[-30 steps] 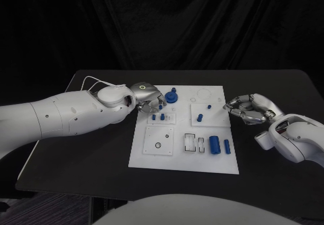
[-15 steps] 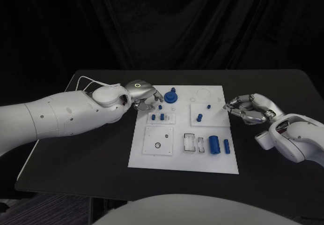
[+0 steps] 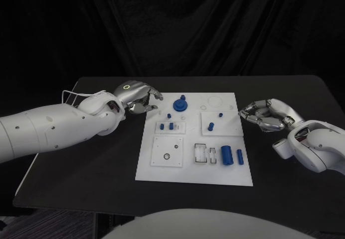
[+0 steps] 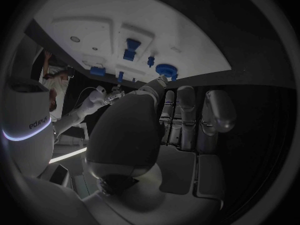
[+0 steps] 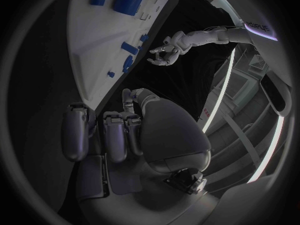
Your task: Assemble the parts on the task board
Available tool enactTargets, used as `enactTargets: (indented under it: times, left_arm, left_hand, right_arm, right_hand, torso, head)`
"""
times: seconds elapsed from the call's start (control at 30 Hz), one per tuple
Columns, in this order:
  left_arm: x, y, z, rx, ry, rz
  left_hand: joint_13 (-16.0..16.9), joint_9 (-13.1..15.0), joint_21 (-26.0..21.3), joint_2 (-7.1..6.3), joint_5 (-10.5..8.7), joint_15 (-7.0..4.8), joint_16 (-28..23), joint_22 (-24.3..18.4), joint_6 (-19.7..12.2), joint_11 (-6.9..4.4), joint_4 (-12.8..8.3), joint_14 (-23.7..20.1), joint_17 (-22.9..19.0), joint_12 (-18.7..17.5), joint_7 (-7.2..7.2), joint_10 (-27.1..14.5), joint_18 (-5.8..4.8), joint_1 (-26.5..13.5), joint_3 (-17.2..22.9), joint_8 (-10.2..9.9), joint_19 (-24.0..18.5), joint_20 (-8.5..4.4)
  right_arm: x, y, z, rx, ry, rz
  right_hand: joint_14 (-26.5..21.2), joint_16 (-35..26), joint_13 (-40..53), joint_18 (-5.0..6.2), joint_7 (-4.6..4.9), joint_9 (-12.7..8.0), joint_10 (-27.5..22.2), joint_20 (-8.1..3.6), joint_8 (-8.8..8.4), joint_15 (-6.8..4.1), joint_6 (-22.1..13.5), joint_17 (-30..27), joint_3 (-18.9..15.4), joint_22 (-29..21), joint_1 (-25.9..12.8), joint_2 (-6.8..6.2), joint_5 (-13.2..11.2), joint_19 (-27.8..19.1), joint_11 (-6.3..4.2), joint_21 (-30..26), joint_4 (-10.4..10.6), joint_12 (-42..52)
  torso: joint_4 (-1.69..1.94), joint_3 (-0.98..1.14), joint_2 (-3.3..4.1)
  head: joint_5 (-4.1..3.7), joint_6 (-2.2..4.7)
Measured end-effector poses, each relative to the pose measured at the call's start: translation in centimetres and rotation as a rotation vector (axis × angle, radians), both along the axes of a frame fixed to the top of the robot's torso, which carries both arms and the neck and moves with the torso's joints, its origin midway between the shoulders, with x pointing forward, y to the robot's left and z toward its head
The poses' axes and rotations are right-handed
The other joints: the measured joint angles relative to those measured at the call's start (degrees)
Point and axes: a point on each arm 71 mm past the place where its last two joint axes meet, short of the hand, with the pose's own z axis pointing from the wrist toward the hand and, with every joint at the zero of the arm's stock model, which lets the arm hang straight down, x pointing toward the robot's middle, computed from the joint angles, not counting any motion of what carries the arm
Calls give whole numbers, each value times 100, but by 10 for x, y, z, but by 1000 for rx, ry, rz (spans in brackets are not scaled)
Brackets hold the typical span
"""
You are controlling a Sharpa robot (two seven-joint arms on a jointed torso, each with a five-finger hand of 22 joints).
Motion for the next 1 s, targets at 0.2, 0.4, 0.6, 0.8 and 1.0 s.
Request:
enactTargets:
  times: [0.2, 0.4, 0.6, 0.8, 1.0]
  left_arm:
    - [-9, 13, 6, -193, 61, -2]
    - [-15, 17, 11, -455, 171, -19]
    - [-19, 11, 14, -732, 323, -55]
    - [-24, 6, 7, -910, 458, -72]
    - [-30, 2, -1, -1015, 556, -91]
  left_hand:
    - [134, -102, -3050, 93, 236, 350, -1118, -102, 66, 101, 152, -1368, -687, 328, 149, -490, 388, -41, -152, -25, -2016, 270]
    - [167, -207, -4382, 455, 342, 772, -1973, -556, 43, 245, 267, -2686, -1084, 666, 290, -1095, 247, -39, -293, -56, -3583, 491]
    - [71, -257, -5069, 771, 354, 866, -2399, -960, -96, 442, 290, -3460, -1440, 1033, 276, -1497, 248, -1, -530, -57, -4151, 539]
    - [-12, -268, -5327, 913, 354, 919, -2496, -1170, -191, 523, 307, -3649, -1590, 1201, 290, -1755, 249, -22, -674, -57, -4218, 598]
    - [-54, -276, -5452, 956, 354, 931, -2496, -1299, -257, 539, 363, -3678, -1661, 1348, 279, -1888, 249, -65, -809, -57, -4219, 599]
  right_arm:
    - [13, 11, 21, -41, -47, 23]
    - [31, 26, 40, -129, -85, 50]
    - [41, 41, 45, -257, -111, 93]
    - [46, 50, 41, -391, -138, 129]
    - [46, 59, 39, -534, -187, 170]
  right_hand:
    - [0, -205, 0, 144, 51, -49, -111, 32, 0, 0, -96, 0, 68, 5, 1, -116, -108, -503, 53, -784, -100, -290]
    - [-13, -868, -378, 284, 90, -92, -1398, 77, 23, 54, -136, 0, 237, 4, 113, -263, -116, -1112, 112, -1805, -297, -1166]
    - [-187, -1128, -1819, 361, 162, -141, -3112, 129, 23, 164, -207, 0, 518, 4, 287, -436, -67, -1283, 188, -2121, -577, -2370]
    - [-448, -1336, -2820, 367, 303, -213, -4339, 207, -62, 263, -348, -160, 818, 3, 320, -574, -376, -1481, 310, -2359, -849, -3352]
    - [-552, -1331, -3281, 405, 348, -303, -4563, 271, -106, 326, -392, -291, 1734, 3, 250, -829, -1441, -1554, 436, -2275, -1132, -3759]
  torso:
    - [0, -4, -2]
    - [7, -14, 1]
    - [29, -30, 8]
    - [40, -37, 15]
    - [57, -62, 29]
  head:
    - [-57, 86]
    - [-133, 173]
    - [-215, 242]
    - [-278, 291]
    - [-338, 332]
